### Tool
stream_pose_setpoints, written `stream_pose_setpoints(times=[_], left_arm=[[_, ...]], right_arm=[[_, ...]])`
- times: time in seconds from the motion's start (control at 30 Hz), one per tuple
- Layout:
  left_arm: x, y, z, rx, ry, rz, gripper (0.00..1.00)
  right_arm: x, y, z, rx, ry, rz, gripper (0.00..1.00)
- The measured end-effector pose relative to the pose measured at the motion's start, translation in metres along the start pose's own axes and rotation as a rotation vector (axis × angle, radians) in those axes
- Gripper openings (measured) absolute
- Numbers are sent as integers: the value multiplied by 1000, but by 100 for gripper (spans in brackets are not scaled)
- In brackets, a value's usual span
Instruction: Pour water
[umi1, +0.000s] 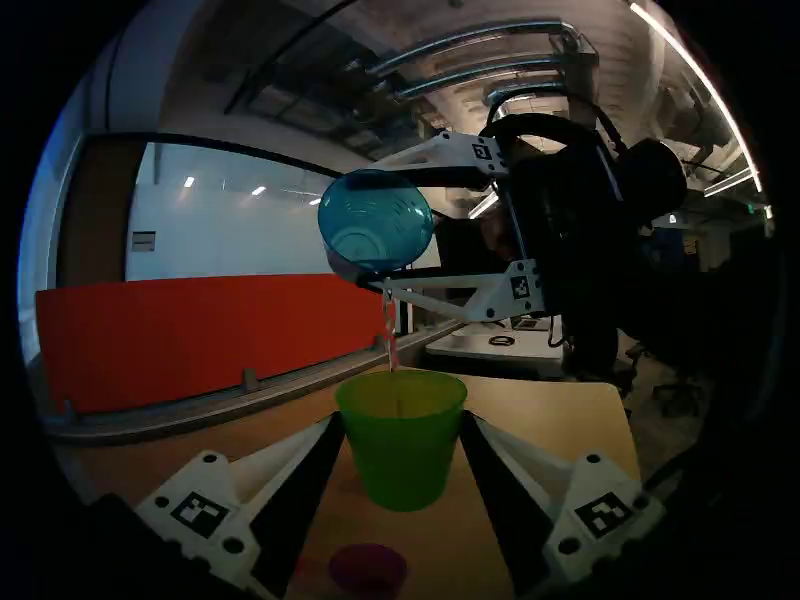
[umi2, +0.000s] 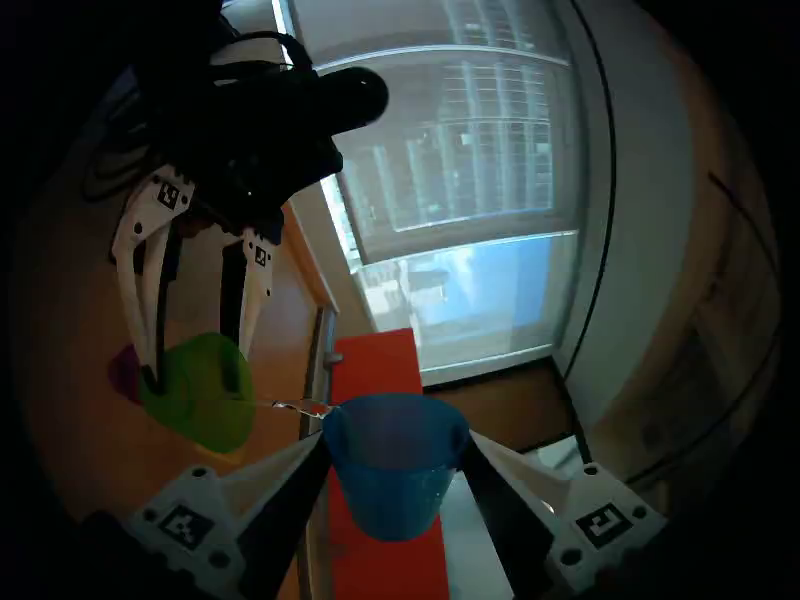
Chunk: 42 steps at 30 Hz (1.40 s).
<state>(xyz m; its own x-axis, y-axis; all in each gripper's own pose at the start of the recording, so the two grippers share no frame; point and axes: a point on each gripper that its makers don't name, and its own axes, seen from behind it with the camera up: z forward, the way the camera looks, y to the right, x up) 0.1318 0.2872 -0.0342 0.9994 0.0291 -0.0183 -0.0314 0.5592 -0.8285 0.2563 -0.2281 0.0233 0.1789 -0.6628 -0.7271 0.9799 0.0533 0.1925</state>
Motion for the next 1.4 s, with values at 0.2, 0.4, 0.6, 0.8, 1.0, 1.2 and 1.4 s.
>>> stream_pose_setpoints(times=[0.2, 0.4, 0.6, 0.8, 1.0, 1.2, 1.4], left_arm=[[0, 0, 0, 1, -1, 2, 83], [3, -1, -2, 2, 2, 3, 83], [4, -1, -1, 3, 1, 6, 83], [3, -2, 0, 6, 1, 6, 83], [4, -3, 0, 4, 1, 10, 83], [6, -2, 0, 1, 4, 10, 83], [7, -1, -1, 3, 7, 10, 83]], right_arm=[[1, 5, 1, -9, -5, -34, 89], [3, 6, 0, -5, -3, -55, 89], [4, 8, 1, -7, -3, -83, 89], [8, 10, 3, -16, 0, -109, 89], [12, 13, 3, -15, -1, -127, 89], [16, 15, 3, -14, -1, -148, 89], [18, 17, 3, -13, -2, -181, 89]])
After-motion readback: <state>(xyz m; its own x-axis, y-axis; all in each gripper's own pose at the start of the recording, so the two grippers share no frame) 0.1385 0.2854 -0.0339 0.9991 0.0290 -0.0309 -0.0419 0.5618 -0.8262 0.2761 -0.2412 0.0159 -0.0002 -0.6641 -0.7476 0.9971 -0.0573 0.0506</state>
